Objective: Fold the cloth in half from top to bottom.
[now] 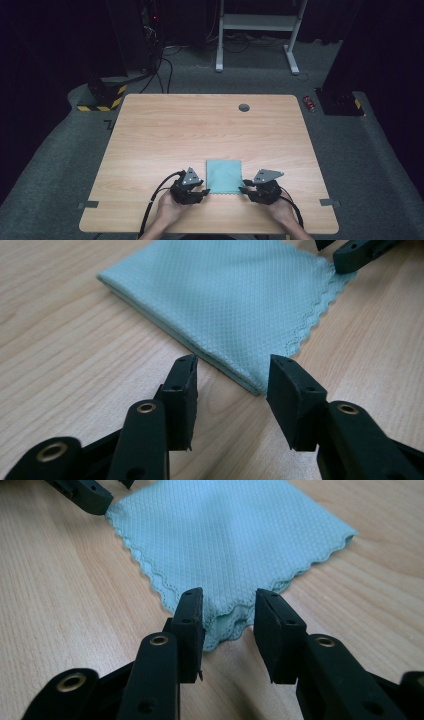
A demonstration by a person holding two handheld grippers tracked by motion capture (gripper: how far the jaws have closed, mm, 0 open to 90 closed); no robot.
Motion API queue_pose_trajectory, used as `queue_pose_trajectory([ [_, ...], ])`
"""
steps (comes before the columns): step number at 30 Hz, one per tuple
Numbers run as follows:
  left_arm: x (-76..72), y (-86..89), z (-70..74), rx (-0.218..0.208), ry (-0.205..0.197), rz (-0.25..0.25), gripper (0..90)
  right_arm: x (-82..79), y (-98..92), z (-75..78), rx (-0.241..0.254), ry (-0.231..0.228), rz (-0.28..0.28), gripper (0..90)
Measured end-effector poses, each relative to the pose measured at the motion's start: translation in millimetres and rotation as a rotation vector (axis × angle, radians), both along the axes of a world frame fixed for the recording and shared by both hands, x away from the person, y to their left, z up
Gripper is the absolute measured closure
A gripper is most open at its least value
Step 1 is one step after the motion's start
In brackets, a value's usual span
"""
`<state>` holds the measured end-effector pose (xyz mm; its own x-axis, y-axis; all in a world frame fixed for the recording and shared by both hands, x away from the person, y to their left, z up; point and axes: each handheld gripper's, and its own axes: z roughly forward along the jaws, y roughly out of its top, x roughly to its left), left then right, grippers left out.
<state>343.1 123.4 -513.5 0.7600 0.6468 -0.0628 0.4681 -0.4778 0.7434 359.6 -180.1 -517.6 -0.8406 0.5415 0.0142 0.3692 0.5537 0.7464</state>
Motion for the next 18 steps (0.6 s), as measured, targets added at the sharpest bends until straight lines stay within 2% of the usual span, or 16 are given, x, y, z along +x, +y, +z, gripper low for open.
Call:
queue_pose_trajectory([
  [3,13.4,2.5,5.8,-0.018,-0.022,0.050,55.1,7.8,0.7,7.3,0.057,0.007,-0.014,78.2],
  [6,33.4,-6.9,8.9,0.002,-0.054,0.079,55.4,24.9,8.9,10.5,0.077,0.019,-0.051,83.8],
  [7,40.3,-10.4,8.9,-0.009,-0.053,0.081,55.7,31.9,12.2,10.1,0.081,0.022,-0.067,84.8],
  [10,56.2,-22.3,7.1,-0.022,-0.058,0.078,56.3,51.8,22.1,6.8,0.101,0.049,-0.119,85.6],
  [13,68.1,-29.6,2.5,0.001,-0.052,0.087,56.5,67.3,30.6,3.5,0.104,0.061,-0.152,84.7],
  [16,76.8,-26.2,-3.2,0.025,-0.028,0.151,57.7,78.4,33.7,-0.1,0.078,0.057,-0.185,82.3],
  [18,80.8,-20.4,-4.8,0.033,-0.017,0.183,57.4,83.0,30.0,-0.8,0.080,0.054,-0.216,77.9],
])
